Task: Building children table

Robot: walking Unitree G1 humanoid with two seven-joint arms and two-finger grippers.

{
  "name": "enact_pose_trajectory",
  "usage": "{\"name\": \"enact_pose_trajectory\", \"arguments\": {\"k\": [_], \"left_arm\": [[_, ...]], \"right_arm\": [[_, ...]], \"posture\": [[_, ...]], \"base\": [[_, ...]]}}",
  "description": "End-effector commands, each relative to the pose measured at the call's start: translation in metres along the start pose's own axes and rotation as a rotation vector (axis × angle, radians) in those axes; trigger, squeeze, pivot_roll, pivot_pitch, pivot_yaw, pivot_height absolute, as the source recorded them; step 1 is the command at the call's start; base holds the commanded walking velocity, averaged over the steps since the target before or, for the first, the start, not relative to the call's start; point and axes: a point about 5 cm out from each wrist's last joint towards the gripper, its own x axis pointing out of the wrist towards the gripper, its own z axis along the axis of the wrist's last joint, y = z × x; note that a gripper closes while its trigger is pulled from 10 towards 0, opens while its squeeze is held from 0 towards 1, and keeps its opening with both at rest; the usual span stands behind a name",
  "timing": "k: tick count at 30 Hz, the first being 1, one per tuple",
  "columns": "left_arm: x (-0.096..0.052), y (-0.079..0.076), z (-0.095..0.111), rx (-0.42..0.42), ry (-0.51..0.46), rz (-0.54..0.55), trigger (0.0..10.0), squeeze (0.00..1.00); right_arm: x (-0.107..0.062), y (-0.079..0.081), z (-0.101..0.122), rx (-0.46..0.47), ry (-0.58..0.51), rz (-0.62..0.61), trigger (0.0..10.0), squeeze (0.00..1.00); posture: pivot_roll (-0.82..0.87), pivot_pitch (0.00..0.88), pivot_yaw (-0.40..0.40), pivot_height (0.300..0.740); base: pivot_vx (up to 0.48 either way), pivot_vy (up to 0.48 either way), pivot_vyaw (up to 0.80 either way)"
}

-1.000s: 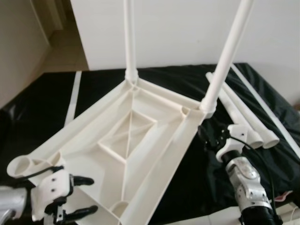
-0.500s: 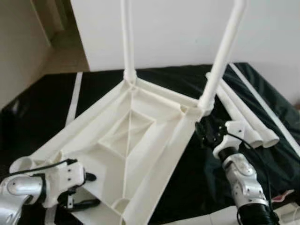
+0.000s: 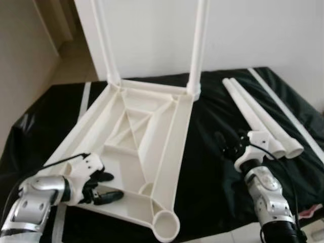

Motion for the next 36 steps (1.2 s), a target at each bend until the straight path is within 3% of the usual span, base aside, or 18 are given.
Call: {"name": "enact_pose_trajectory", "arguments": {"k": [1,3,7,13,14,17,18,21,24,29,36], "left_arm": [[0.018,0.000,-0.016,-0.086,0.054,0.334,10.0,0.00],[0.018,0.000,-0.016,-0.086,0.054,0.334,10.0,0.00],[0.036,-0.031,-0.009,-0.037,0.042,0.158,10.0,0.00],[0.049,-0.037,0.002,-0.063,0.013,0.163,10.0,0.00],[0.055,-0.040,0.011,-0.047,-0.018,0.155,10.0,0.00],[0.055,-0.040,0.011,-0.047,-0.018,0.155,10.0,0.00],[0.064,-0.052,0.026,-0.004,-0.088,0.115,10.0,0.00],[0.072,-0.061,0.037,0.016,-0.138,0.088,10.0,0.00],[0.075,-0.064,0.041,0.016,-0.153,0.083,10.0,0.00],[0.085,-0.073,0.077,0.075,-0.331,0.027,10.0,0.00],[0.088,-0.078,0.089,0.119,-0.377,-0.014,10.0,0.00]], "right_arm": [[0.001,0.001,0.001,0.010,0.001,-0.001,10.0,0.00],[0.001,0.001,0.001,0.010,0.001,-0.001,10.0,0.00],[0.004,0.002,0.001,0.013,-0.002,0.001,10.0,0.00],[0.005,0.002,0.001,0.016,-0.004,-0.003,10.0,0.00],[0.005,0.004,0.001,0.019,-0.004,-0.001,10.0,0.00],[0.005,0.004,0.001,0.019,-0.004,-0.001,10.0,0.00],[0.006,0.005,0.001,0.017,-0.009,-0.001,10.0,0.00],[0.006,0.005,0.002,0.010,-0.018,-0.009,10.0,0.00],[0.007,0.004,0.003,0.010,-0.022,-0.015,10.0,0.00],[0.009,-0.002,0.015,-0.010,-0.084,-0.090,10.0,0.00],[0.011,-0.013,0.025,-0.021,-0.118,-0.170,10.0,0.00]], "posture": [[0.06,0.029,-0.023,0.740],[0.06,0.029,-0.023,0.740],[0.05,0.023,-0.016,0.740],[0.05,0.019,-0.015,0.740],[0.05,0.014,-0.013,0.740],[0.05,0.014,-0.013,0.740],[0.05,0.012,-0.011,0.740],[0.05,0.009,-0.008,0.740],[0.05,0.009,-0.008,0.740],[0.03,0.000,0.003,0.740],[0.02,0.000,0.005,0.740]], "base": [[0.000,0.000,0.00],[0.000,0.000,0.00],[0.000,0.000,0.00],[0.000,0.000,0.00],[0.000,0.000,0.00],[0.000,0.000,0.00],[0.000,0.000,0.00],[0.000,0.000,0.00],[0.000,0.000,0.00],[0.000,0.000,0.00],[0.000,0.000,0.00]]}}
